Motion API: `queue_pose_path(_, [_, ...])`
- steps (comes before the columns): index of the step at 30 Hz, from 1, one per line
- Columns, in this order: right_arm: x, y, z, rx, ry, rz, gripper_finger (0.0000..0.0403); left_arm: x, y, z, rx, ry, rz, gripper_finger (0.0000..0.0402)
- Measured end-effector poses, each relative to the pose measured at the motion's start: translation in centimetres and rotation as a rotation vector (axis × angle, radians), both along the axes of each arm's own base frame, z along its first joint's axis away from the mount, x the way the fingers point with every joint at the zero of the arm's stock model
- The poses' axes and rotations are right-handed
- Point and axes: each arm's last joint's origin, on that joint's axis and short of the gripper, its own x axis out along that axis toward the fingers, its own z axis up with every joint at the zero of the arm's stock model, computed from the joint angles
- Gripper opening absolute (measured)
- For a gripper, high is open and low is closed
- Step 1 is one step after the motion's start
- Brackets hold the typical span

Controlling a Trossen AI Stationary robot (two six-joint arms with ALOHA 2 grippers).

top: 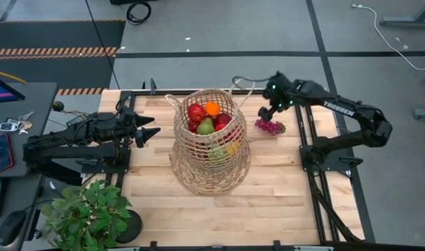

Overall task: Build produce basket
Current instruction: Put the grapes into the brown basket

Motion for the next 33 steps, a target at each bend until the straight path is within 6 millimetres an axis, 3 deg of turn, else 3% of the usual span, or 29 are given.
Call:
queue_pose_path(5, [0.4,0.3,-4.3,0.012,0.103,0.017,0.0377,0.0,0.0,0.0,0.000,0.000,0.000,0.0357])
queue_pose_path(10, [0.5,0.1,-7.1,-0.014,0.206,0.048,0.0356,0.0,0.0,0.0,0.000,0.000,0.000,0.0357])
queue_pose_path(18, [1.8,-0.7,-9.7,0.009,0.201,0.100,0.0346,0.0,0.0,0.0,0.000,0.000,0.000,0.0357])
queue_pose_path(28, [2.8,-1.3,-13.4,0.109,0.329,0.140,0.0346,0.0,0.0,0.0,0.000,0.000,0.000,0.0357])
queue_pose_path(33, [2.8,-1.4,-14.3,0.138,0.365,0.143,0.0346,0.0,0.0,0.0,0.000,0.000,0.000,0.0357])
